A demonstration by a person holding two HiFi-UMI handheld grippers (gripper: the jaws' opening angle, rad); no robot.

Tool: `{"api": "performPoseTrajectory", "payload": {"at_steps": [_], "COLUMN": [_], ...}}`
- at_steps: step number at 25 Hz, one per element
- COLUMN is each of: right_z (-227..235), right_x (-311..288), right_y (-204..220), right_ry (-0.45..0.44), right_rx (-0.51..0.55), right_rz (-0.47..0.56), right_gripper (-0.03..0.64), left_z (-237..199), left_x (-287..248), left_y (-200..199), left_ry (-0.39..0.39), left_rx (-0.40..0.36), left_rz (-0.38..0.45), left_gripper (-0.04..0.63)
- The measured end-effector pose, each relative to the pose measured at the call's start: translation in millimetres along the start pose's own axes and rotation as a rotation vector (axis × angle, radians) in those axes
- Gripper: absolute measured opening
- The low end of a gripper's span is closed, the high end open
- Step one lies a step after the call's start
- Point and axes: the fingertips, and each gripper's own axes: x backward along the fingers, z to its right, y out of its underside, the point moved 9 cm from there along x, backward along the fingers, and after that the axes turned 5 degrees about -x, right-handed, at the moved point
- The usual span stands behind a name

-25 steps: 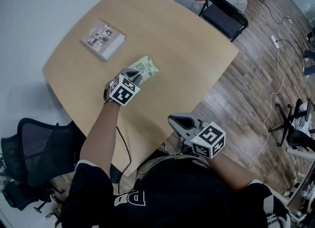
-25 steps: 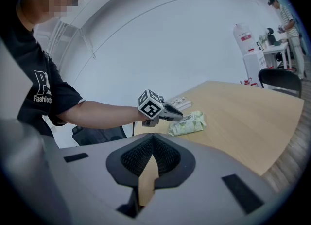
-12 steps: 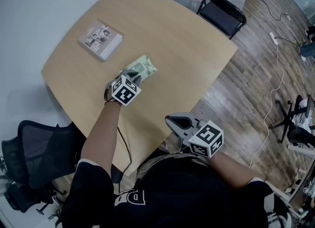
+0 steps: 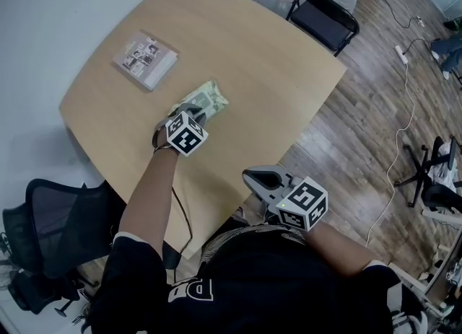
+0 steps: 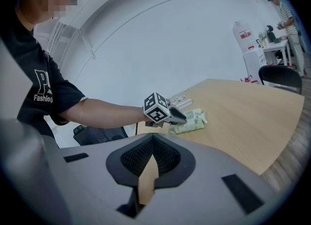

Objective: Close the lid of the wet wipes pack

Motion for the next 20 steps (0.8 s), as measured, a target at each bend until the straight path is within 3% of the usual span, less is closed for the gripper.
{"api": "performPoseTrajectory", "payload": {"at_steps": [9, 15, 20], "right_z": [1.0, -0.8, -2.3], "right_x": [6.4, 18.3, 28.6], "right_y": [1.6, 2.6, 3.1], "right_ry": [0.007, 0.013, 0.001], "right_rx": [-0.004, 0.002, 0.017], "right_rz": [0.006, 0.019, 0.026], "right_gripper": [0.003, 0.003, 0.003], "left_z": [-0.8, -2.4, -2.3], "left_x": [-3.5, 5.2, 29.0], "left_y": [-2.9, -2.9, -10.3], "left_ry": [0.021, 0.027, -0.017], "left_rx": [-0.004, 0.109, 0.181], "left_rz": [-0.028, 0.010, 0.064], "left_gripper": [0.058, 0.058, 0.050]}}
